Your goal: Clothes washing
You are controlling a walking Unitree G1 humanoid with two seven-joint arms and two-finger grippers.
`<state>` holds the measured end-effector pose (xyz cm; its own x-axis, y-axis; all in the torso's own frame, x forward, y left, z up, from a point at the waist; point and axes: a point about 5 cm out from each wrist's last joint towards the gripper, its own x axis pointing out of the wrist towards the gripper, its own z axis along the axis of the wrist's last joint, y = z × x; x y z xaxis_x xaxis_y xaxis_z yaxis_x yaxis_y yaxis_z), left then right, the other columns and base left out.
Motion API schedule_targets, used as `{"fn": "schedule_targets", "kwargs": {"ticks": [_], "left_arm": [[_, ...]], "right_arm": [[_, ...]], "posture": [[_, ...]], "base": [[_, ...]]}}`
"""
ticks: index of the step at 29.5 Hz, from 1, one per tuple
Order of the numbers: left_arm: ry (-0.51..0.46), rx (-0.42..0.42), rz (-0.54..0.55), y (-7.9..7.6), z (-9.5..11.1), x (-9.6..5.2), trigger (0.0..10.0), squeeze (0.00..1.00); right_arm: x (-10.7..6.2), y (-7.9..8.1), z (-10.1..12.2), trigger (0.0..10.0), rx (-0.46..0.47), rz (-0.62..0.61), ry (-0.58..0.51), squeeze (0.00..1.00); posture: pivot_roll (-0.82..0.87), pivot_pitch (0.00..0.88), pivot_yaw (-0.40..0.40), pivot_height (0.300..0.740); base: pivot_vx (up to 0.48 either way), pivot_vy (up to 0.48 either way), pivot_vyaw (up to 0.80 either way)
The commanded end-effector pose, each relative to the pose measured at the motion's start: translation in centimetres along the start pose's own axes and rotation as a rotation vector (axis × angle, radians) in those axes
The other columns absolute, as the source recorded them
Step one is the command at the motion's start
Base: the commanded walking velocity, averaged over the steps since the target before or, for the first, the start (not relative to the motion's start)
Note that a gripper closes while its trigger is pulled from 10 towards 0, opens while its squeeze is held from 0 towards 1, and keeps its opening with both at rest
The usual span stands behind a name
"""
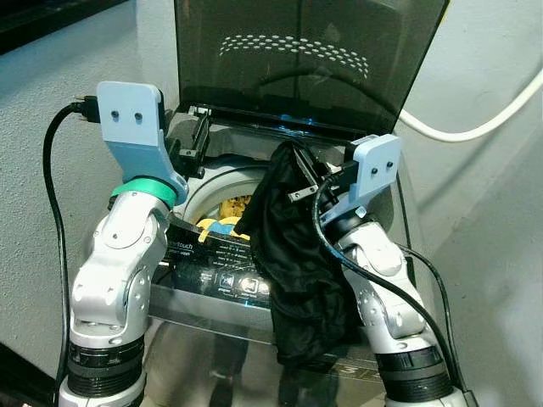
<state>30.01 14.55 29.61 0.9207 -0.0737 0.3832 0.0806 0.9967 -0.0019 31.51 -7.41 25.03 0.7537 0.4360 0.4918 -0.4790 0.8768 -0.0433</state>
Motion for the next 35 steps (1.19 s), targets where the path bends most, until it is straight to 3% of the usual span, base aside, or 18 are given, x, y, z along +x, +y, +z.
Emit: {"fn": "schedule_targets", "kwargs": {"ticks": [1, 9, 26, 35], "left_arm": [[0.008, 0.015, 0.002, -0.06, -0.36, -0.03, 10.0, 0.00], [0.029, -0.001, 0.002, -0.13, -0.68, 0.02, 10.0, 0.00], [0.048, -0.011, 0.014, 0.01, -0.81, 0.05, 10.0, 0.00], [0.058, -0.011, 0.011, 0.07, -1.00, 0.06, 10.0, 0.00]], "right_arm": [[-0.18, -0.21, -0.22, 10.0, -0.002, -0.007, 0.013, 0.00], [-0.18, -0.20, -0.24, 10.0, -0.003, -0.005, 0.014, 0.00], [-0.22, -0.21, -0.25, 10.0, -0.003, -0.012, 0.014, 0.00], [-0.29, -0.20, -0.28, 10.0, -0.010, -0.014, 0.015, 0.00]], "posture": [[0.15, 0.000, -0.023, 0.740], [0.15, 0.000, -0.023, 0.740], [0.15, 0.000, -0.016, 0.740], [0.15, 0.000, -0.016, 0.740]], "base": [[0.000, 0.000, 0.00], [0.000, 0.000, 0.00], [0.000, 0.463, 0.00], [0.000, 0.000, 0.00]]}}
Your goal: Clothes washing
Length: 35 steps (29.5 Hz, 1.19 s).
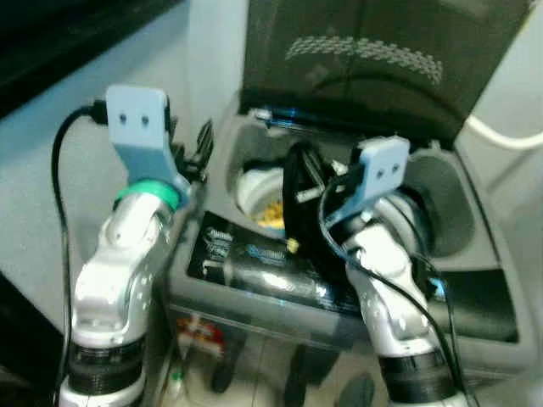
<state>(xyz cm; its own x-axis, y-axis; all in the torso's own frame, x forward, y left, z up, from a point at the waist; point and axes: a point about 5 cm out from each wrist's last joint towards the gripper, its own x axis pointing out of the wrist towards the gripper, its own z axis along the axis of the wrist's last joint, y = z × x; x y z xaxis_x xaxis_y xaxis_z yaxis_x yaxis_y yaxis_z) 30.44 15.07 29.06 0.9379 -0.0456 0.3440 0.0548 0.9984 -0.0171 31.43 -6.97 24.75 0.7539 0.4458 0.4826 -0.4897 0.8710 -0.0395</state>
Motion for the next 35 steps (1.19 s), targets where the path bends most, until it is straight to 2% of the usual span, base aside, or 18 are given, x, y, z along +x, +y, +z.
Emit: {"fn": "schedule_targets", "kwargs": {"ticks": [1, 5, 8, 9, 10, 11, 12, 14, 17, 20, 21, 22, 23, 25, 29, 30, 33, 35], "left_arm": [[0.018, -0.008, -0.022, -0.5, -0.4, -0.1, 10.0, 0.00], [0.022, -0.014, -0.034, -0.6, -0.4, 0.0, 10.0, 0.00], [0.030, 0.007, -0.106, -1.1, -0.6, -0.1, 10.0, 0.00], [0.028, 0.017, -0.179, -1.6, -0.5, -0.2, 10.0, 0.00], [0.028, 0.017, -0.179, -1.6, -0.5, -0.2, 10.0, 0.00], [0.031, 0.018, -0.247, -2.0, -0.5, -0.3, 10.0, 0.00], [0.031, 0.018, -0.247, -2.0, -0.5, -0.3, 10.0, 0.00], [0.041, 0.001, -0.442, -3.2, -0.5, -0.7, 10.0, 0.00], [0.044, -0.005, -0.513, -3.6, -0.4, -0.8, 10.0, 0.00], [0.021, -0.024, -0.752, -5.1, 0.6, -1.0, 10.0, 0.00], [0.021, -0.024, -0.752, -5.1, 0.6, -1.0, 10.0, 0.00], [0.018, -0.035, -0.832, -5.5, 1.0, -1.2, 10.0, 0.00], [0.018, -0.035, -0.832, -5.5, 1.0, -1.2, 10.0, 0.00], [0.027, -0.065, -0.931, -5.9, 1.2, -1.6, 10.0, 0.00], [0.059, -0.101, -0.972, -6.2, 0.7, -1.4, 10.0, 0.00], [0.095, -0.100, -0.993, -6.7, -0.2, -1.1, 10.0, 0.00], [0.130, -0.097, -1.021, -7.3, -1.2, -1.1, 10.0, 0.00], [0.140, -0.094, -1.027, -7.5, -1.5, -1.1, 10.0, 0.00]], "right_arm": [[-0.3, -0.7, 0.0, 10.0, -0.022, -0.024, 0.005, 0.00], [-0.3, -0.8, 0.0, 10.0, -0.033, -0.030, 0.006, 0.00], [-0.1, -1.2, -0.1, 10.0, -0.090, -0.072, 0.017, 0.00], [0.1, -1.7, -0.1, 10.0, -0.120, -0.106, 0.024, 0.00], [0.1, -1.7, -0.1, 10.0, -0.120, -0.106, 0.024, 0.00], [0.3, -2.1, -0.2, 10.0, -0.154, -0.136, 0.035, 0.00], [0.3, -2.1, -0.2, 10.0, -0.154, -0.136, 0.035, 0.00], [1.6, -2.8, 0.2, 10.0, -0.212, -0.164, 0.029, 0.00], [2.2, -2.9, 0.5, 10.0, -0.229, -0.166, 0.024, 0.00], [4.5, -4.2, 2.3, 10.0, -0.277, -0.224, -0.023, 0.00], [4.5, -4.2, 2.3, 10.0, -0.277, -0.224, -0.023, 0.00], [5.1, -5.0, 3.1, 10.0, -0.288, -0.268, -0.045, 0.00], [5.1, -5.0, 3.1, 10.0, -0.288, -0.268, -0.045, 0.00], [6.0, -6.4, 4.6, 10.0, -0.308, -0.339, -0.074, 0.00], [6.6, -7.2, 5.7, 10.0, -0.321, -0.375, -0.104, 0.00], [7.2, -7.6, 6.7, 10.0, -0.324, -0.405, -0.155, 0.00], [7.7, -7.8, 8.2, 10.0, -0.300, -0.442, -0.252, 0.00], [8.0, -8.0, 8.6, 10.0, -0.317, -0.458, -0.271, 0.00]], "posture": [[0.14, 0.000, -0.014, 0.740], [0.15, 0.000, -0.015, 0.740], [0.15, 0.000, -0.016, 0.740], [0.15, 0.000, -0.017, 0.740], [0.15, 0.000, -0.017, 0.740], [0.15, 0.000, -0.016, 0.740], [0.15, 0.000, -0.016, 0.740], [0.14, 0.000, -0.017, 0.740], [0.14, 0.000, -0.017, 0.740], [0.14, 0.000, -0.019, 0.740], [0.14, 0.000, -0.019, 0.740], [0.14, 0.006, -0.017, 0.740], [0.14, 0.006, -0.017, 0.740], [0.13, 0.015, -0.012, 0.740], [0.13, 0.021, -0.011, 0.740], [0.13, 0.022, -0.009, 0.740], [0.13, 0.022, -0.009, 0.740], [0.13, 0.022, -0.009, 0.740]], "base": [[0.000, 0.000, 0.00], [0.000, 0.000, 0.00], [0.000, 0.000, 0.00], [0.000, 0.000, 0.00], [0.000, 0.000, 0.00], [0.000, 0.000, 0.00], [0.000, 0.000, 0.00], [0.000, 0.000, 0.00], [0.000, 0.000, 0.00], [0.000, 0.000, 0.00], [0.000, 0.000, 0.00], [0.000, 0.000, 0.00], [0.000, 0.000, 0.00], [0.000, 0.000, 0.00], [0.000, 0.000, 0.00], [0.000, 0.000, 0.00], [0.000, 0.000, 0.00], [0.000, 0.000, 0.00]]}}
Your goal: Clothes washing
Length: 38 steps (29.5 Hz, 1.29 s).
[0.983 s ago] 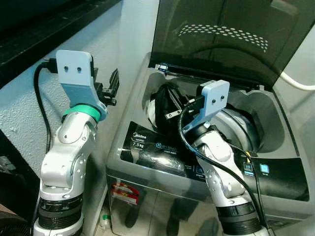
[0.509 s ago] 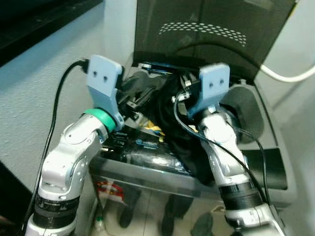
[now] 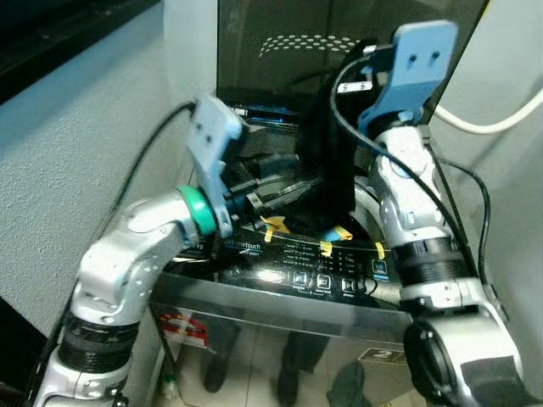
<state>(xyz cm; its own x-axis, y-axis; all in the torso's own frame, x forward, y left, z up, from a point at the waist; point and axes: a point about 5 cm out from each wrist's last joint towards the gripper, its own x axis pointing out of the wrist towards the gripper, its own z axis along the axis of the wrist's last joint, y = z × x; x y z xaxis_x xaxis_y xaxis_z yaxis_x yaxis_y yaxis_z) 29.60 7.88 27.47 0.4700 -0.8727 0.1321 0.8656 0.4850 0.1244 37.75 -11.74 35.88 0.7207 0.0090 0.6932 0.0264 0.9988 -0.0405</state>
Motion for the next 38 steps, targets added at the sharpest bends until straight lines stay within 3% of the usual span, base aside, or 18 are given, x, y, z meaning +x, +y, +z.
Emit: {"fn": "schedule_targets", "kwargs": {"ticks": [1, 2, 3, 4, 6, 8, 11, 12, 19, 28, 29, 33, 34, 35, 36, 38], "left_arm": [[0.014, 0.012, -0.009, -0.1, -0.3, 0.3, 10.0, 0.00], [0.016, 0.013, -0.003, 0.0, -0.3, 0.3, 10.0, 0.00], [0.014, 0.006, 0.012, 0.1, -0.3, 0.2, 10.0, 0.00], [0.014, 0.006, 0.012, 0.1, -0.3, 0.2, 10.0, 0.00], [0.004, -0.005, 0.042, 0.3, -0.1, -0.3, 10.0, 0.00], [-0.012, -0.011, 0.075, 0.5, 0.2, -0.9, 10.0, 0.00], [-0.023, -0.015, 0.107, 0.6, 0.3, -1.4, 10.0, 0.00], [-0.027, -0.017, 0.120, 0.6, 0.4, -1.5, 10.0, 0.00], [-0.062, -0.036, 0.188, 0.7, 0.4, -1.8, 10.0, 0.00], [-0.065, -0.043, 0.207, 0.6, 0.4, -1.8, 10.0, 0.00], [-0.065, -0.043, 0.211, 0.6, 0.4, -1.9, 10.0, 0.00], [-0.065, -0.043, 0.215, 0.6, 0.4, -1.9, 10.0, 0.00], [-0.062, -0.040, 0.219, 0.5, 0.4, -2.1, 10.0, 0.00], [-0.062, -0.040, 0.219, 0.5, 0.4, -2.1, 10.0, 0.00], [-0.056, -0.034, 0.222, 0.4, 0.4, -2.4, 10.0, 0.00], [-0.021, 0.017, 0.214, -0.1, 0.5, -3.9, 10.0, 0.00]], "right_arm": [[0.5, -0.4, 0.2, 10.0, -0.032, -0.025, -0.024, 0.00], [0.5, -0.4, 0.0, 10.0, -0.048, -0.017, -0.015, 0.00], [0.3, 0.0, -1.2, 10.0, -0.122, 0.035, 0.055, 0.00], [0.3, 0.0, -1.2, 10.0, -0.122, 0.035, 0.055, 0.00], [-0.8, 0.4, -3.7, 10.0, -0.210, 0.135, 0.199, 0.00], [-2.2, 0.7, -5.4, 10.0, -0.219, 0.211, 0.284, 0.00], [-2.9, 1.1, -5.8, 10.0, -0.204, 0.265, 0.296, 0.02], [-3.1, 1.3, -5.9, 10.0, -0.196, 0.291, 0.300, 1.00], [-3.4, 1.8, -5.8, 10.0, -0.132, 0.372, 0.284, 1.00], [-3.6, 1.9, -5.7, 10.0, -0.139, 0.417, 0.279, 1.00], [-3.8, 1.7, -5.6, 10.0, -0.144, 0.426, 0.279, 0.68], [-4.0, 1.6, -5.5, 10.0, -0.145, 0.433, 0.279, 0.68], [-5.0, 1.2, -5.6, 10.0, -0.102, 0.471, 0.304, 0.00], [-5.0, 1.2, -5.6, 10.0, -0.102, 0.471, 0.304, 0.00], [-6.0, 0.8, -5.6, 10.0, -0.045, 0.501, 0.320, 0.00], [-8.8, 0.0, -4.2, 10.0, 0.166, 0.584, 0.286, 0.00]], "posture": [[0.13, 0.022, -0.009, 0.740], [0.13, 0.022, -0.009, 0.740], [0.13, 0.022, -0.009, 0.740], [0.13, 0.022, -0.009, 0.740], [0.14, 0.029, -0.010, 0.740], [0.14, 0.028, -0.010, 0.740], [0.14, 0.025, -0.010, 0.740], [0.14, 0.025, -0.010, 0.740], [0.14, 0.014, -0.012, 0.740], [0.15, 0.008, -0.015, 0.740], [0.15, 0.009, -0.015, 0.740], [0.15, 0.009, -0.015, 0.740], [0.15, 0.011, -0.017, 0.740], [0.15, 0.011, -0.017, 0.740], [0.15, 0.014, -0.017, 0.740], [0.15, 0.022, -0.018, 0.740]], "base": [[0.000, 0.000, 0.00], [0.000, 0.000, 0.00], [0.000, 0.000, 0.00], [0.000, 0.000, 0.00], [0.000, 0.000, 0.00], [0.000, 0.000, 0.00], [0.000, 0.000, 0.00], [0.000, 0.000, 0.00], [0.000, 0.000, 0.00], [0.000, 0.000, 0.00], [0.000, 0.000, 0.00], [0.000, 0.000, 0.00], [0.000, 0.000, 0.00], [0.000, 0.000, 0.00], [0.000, 0.000, 0.00], [0.000, 0.000, 0.00]]}}
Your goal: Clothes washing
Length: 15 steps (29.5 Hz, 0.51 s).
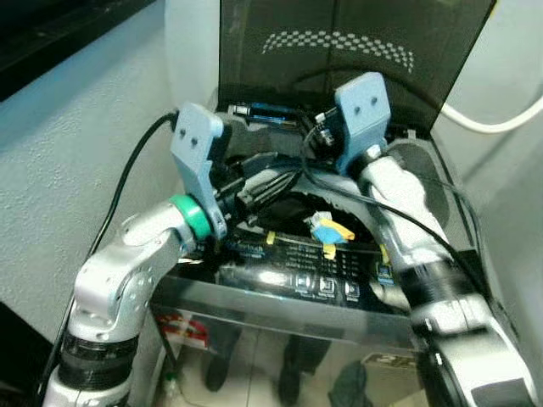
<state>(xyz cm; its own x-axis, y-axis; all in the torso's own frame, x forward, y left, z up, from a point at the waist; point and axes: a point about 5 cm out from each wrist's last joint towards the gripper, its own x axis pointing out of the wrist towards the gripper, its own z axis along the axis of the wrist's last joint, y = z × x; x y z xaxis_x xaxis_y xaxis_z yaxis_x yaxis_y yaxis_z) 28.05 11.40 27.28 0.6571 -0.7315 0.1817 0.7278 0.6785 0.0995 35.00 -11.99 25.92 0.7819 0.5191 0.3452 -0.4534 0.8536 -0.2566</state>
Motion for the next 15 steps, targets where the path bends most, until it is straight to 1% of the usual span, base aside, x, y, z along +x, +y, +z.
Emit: {"fn": "schedule_targets", "kwargs": {"ticks": [1, 2, 3, 4, 6, 7, 10, 11, 12, 13, 14, 15], "left_arm": [[0.009, 0.018, -0.028, -0.5, 0.3, -0.6, 10.0, 0.00], [0.013, 0.034, -0.038, -0.4, 0.6, -1.5, 10.0, 0.00], [0.013, 0.034, -0.038, -0.4, 0.6, -1.5, 10.0, 0.00], [0.018, 0.053, -0.048, -0.3, 1.1, -2.7, 10.0, 0.00], [0.033, 0.087, -0.062, -0.1, 1.9, -4.5, 10.0, 0.00], [0.039, 0.096, -0.063, -0.1, 2.1, -4.9, 10.0, 0.00], [0.047, 0.102, -0.061, 0.0, 2.3, -5.3, 10.0, 0.00], [0.054, 0.108, -0.042, 0.3, 2.4, -5.4, 10.0, 0.00], [0.061, 0.121, -0.005, 0.7, 2.4, -5.4, 10.0, 0.00], [0.061, 0.121, -0.005, 0.7, 2.4, -5.4, 10.0, 0.00], [0.064, 0.131, 0.029, 1.0, 2.3, -5.3, 10.0, 0.00], [0.050, 0.137, 0.087, 1.5, 2.3, -5.0, 10.0, 0.00]], "right_arm": [[-1.0, 0.4, 1.3, 10.0, 0.092, 0.075, -0.068, 0.00], [-1.9, 0.4, 1.7, 10.0, 0.149, 0.046, -0.111, 0.00], [-1.9, 0.4, 1.7, 10.0, 0.149, 0.046, -0.111, 0.00], [-2.8, 0.2, 2.1, 10.0, 0.208, -0.002, -0.158, 0.00], [-4.3, 0.0, 2.6, 10.0, 0.285, -0.067, -0.219, 0.00], [-4.7, -0.1, 2.7, 10.0, 0.301, -0.082, -0.232, 0.00], [-5.1, -0.1, 2.7, 10.0, 0.321, -0.091, -0.239, 0.00], [-5.3, -0.1, 2.6, 10.0, 0.335, -0.097, -0.238, 0.00], [-5.5, 0.1, 2.3, 10.0, 0.324, -0.089, -0.222, 0.00], [-5.5, 0.1, 2.3, 10.0, 0.324, -0.089, -0.222, 0.00], [-5.6, 0.3, 2.1, 10.0, 0.316, -0.085, -0.209, 0.00], [-5.3, 0.3, 1.9, 10.0, 0.305, -0.098, -0.194, 0.00]], "posture": [[0.15, 0.022, -0.018, 0.740], [0.16, 0.026, -0.010, 0.740], [0.16, 0.026, -0.010, 0.740], [0.16, 0.026, -0.001, 0.740], [0.17, 0.023, 0.017, 0.740], [0.17, 0.023, 0.017, 0.740], [0.17, 0.026, 0.023, 0.740], [0.19, 0.038, 0.025, 0.740], [0.19, 0.040, 0.026, 0.740], [0.19, 0.040, 0.026, 0.740], [0.19, 0.040, 0.026, 0.740], [0.20, 0.039, 0.027, 0.740]], "base": [[0.000, 0.000, 0.00], [0.000, 0.000, 0.00], [0.000, 0.000, 0.00], [0.000, 0.000, 0.00], [0.000, 0.000, 0.00], [0.000, 0.000, 0.00], [0.000, 0.000, 0.00], [0.000, 0.000, 0.00], [0.000, 0.000, 0.00], [0.000, 0.000, 0.00], [0.000, 0.000, 0.00], [0.000, 0.000, 0.00]]}}
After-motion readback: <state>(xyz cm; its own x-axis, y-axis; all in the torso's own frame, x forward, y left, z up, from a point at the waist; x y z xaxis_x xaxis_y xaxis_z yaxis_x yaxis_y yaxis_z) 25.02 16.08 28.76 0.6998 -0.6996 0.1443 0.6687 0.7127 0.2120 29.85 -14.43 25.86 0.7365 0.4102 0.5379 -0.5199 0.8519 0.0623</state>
